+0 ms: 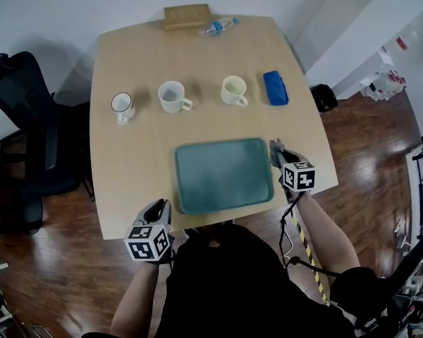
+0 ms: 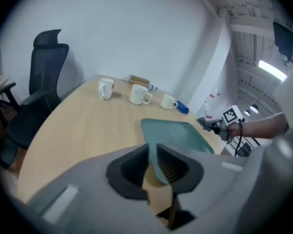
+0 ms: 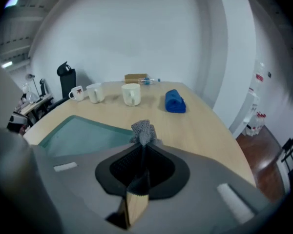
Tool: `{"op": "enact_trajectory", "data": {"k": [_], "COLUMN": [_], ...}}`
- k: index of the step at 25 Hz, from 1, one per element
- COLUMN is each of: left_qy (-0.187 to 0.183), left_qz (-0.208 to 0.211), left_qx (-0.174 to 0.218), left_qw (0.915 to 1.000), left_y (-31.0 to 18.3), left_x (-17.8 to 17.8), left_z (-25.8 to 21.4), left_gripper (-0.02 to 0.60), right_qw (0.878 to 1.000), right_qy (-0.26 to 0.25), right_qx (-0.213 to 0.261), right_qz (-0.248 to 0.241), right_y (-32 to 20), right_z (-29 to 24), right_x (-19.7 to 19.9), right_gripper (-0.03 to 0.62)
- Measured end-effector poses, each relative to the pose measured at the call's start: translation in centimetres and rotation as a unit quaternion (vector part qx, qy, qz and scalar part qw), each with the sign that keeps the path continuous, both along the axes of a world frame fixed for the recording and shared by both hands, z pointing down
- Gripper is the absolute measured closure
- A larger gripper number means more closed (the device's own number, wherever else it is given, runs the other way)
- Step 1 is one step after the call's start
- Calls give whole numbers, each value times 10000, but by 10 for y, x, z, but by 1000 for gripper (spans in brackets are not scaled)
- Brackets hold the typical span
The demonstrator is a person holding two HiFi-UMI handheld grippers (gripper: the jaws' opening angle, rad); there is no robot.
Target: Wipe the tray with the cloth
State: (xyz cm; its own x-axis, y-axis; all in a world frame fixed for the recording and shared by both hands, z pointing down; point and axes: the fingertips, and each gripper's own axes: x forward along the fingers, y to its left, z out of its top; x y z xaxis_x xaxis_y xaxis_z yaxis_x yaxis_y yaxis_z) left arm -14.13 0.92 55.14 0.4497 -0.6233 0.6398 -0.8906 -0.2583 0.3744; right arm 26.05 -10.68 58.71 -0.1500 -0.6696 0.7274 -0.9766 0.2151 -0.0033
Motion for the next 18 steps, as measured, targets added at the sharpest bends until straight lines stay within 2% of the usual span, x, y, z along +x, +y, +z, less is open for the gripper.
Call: {"op": "enact_trajectory", "data": {"k": [1,2,7,10,12,14,18], "left_qy": [-67,-200,-966,-1346,-1522,-1483,-1176], "left_qz": [69,155,687,1046,1089,1040,936], "left_qx": [-172,-337,-983,-1164,-1239,-1325,-1395], "left_qw": [9998,9991,9881,9785,9745,9745,9787], "left_y": [-2,-3,3,8,9,12,11], "left_x": [5,9,39,50,48,50,52], "left_z": [12,25,71,90,99,100,92], "left_gripper": [478,449,449,449,476,513,522], "right_qw": [9998,9992,9950,9902,9886,9895,9901], "right_qy": [169,322,808,1227,1312,1183,864], "right_qx": [-45,-113,-474,-469,-497,-551,-611], "right_qz": [-118,-201,-351,-474,-554,-623,-926], "right_y": [-7,-14,-35,-42,-46,-48,-51], "right_z": [4,10,43,43,44,46,47], "right_x": [-7,-12,-30,-46,-59,-74,-127], "right_gripper": [560,562,562,562,563,563,563]}}
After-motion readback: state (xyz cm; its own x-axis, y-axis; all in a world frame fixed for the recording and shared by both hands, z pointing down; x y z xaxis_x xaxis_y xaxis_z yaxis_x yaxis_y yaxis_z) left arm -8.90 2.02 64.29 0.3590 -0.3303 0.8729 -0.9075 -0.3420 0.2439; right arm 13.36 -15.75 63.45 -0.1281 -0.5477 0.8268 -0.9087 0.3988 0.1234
